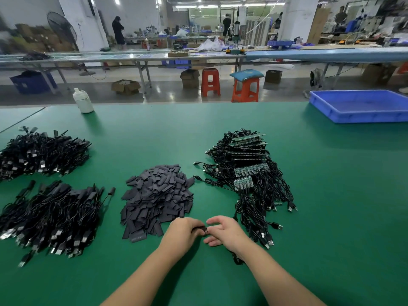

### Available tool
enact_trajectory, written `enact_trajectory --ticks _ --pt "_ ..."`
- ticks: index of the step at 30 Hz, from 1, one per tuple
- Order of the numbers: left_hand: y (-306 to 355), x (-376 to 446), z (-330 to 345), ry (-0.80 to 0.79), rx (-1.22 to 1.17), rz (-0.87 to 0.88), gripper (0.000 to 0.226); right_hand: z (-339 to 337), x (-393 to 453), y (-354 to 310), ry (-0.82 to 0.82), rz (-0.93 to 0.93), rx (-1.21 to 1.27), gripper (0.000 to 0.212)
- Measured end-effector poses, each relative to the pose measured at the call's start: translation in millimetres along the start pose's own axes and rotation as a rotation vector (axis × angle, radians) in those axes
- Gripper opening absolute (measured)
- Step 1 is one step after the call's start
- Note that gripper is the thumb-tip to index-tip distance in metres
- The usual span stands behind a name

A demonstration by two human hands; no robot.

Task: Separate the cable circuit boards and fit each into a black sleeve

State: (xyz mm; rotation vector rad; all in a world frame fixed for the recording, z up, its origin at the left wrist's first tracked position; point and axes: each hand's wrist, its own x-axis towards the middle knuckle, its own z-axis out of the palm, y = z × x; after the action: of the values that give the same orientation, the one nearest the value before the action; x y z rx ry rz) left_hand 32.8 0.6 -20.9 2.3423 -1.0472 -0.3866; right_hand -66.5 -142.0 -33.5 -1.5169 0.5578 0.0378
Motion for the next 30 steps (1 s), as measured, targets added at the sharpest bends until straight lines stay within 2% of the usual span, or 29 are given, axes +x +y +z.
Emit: enact_trajectory --ticks 3,8,15,18,30 --pt "2.1 0.8 0.6 -0.006 0.057 0.029 0.019 -0.6 -1.4 -1.1 -0.015 0.0 -0.03 0.026" --pt "7.0 7.6 2.4 -0.069 0.176 -0.02 0.026 0.7 -0.6 -1.2 -0.008 0.018 -0.054 0.022" --pt "1.8 9.3 8.1 -0.055 0.338 0.03 0.027 1.5 -1.7 -2.3 -0.004 0.021 -0.066 0.02" --pt "-2.0 9.4 10.3 -0.043 0.34 0.08 0.029 0.7 -2.9 -4.1 -0.012 0.021 -0.068 0.02" --pt "1.3 12.6 18.3 -0.038 0.27 0.086 0.027 0.1 -1.8 -5.6 -0.03 0.04 -0.055 0.021"
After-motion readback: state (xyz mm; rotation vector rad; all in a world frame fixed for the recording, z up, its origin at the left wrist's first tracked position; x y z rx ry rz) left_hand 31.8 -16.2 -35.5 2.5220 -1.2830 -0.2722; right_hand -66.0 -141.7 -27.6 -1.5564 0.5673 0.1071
